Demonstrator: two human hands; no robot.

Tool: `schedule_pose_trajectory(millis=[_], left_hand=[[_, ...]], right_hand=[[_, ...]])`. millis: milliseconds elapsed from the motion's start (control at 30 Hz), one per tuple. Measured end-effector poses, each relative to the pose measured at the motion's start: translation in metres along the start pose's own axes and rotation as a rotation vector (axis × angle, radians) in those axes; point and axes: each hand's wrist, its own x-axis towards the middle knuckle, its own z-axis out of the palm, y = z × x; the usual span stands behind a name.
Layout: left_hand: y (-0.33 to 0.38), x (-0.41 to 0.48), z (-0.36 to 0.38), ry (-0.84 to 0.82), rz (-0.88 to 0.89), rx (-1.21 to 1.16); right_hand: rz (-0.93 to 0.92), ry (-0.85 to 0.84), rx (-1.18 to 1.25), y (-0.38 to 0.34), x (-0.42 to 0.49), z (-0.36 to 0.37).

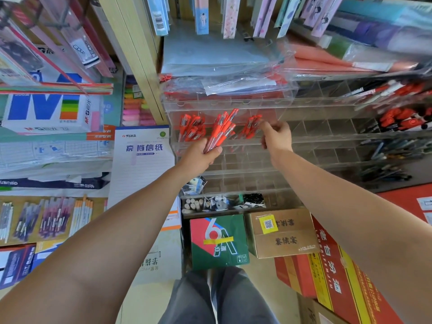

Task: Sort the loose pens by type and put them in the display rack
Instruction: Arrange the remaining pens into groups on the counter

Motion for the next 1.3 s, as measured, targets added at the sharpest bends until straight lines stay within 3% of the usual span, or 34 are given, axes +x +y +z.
schedule_pose_trajectory(millis=[167,233,333,467,567,767,1033,1300], left_hand=[[0.018,-0.001,0.019,-0.169,-0.023,0.017],[0.025,-0.001,0.030,-0.267,-0.051,0.018],[0.033,0.000,0.042,-0.368,-0.102,0.008],[0.041,0.001,0.048,-0.362,-0.083,0.062],[0.040,0.008,0.048,-0.265,-0.047,0.150],[0.026,0.019,0.030,0.102,0.058,0.502],[0.019,0.017,0.028,0.103,0.122,0.526],[0.018,0.014,0.020,0.156,0.168,0.493]], right_hand=[[0.100,-0.490,0.108,-0.005,-0.033,-0.012],[0.150,-0.575,0.097,-0.002,-0.036,-0.013],[0.199,-0.538,0.109,0.003,-0.036,-0.019],[0.200,-0.475,0.136,0.004,-0.035,-0.028],[0.117,-0.334,0.102,-0.003,-0.026,-0.030],[0.019,-0.051,0.179,-0.026,-0.006,-0.042],[-0.084,0.173,0.194,-0.013,0.000,-0.013],[-0.165,0.093,-0.066,-0.005,0.000,0.019]])
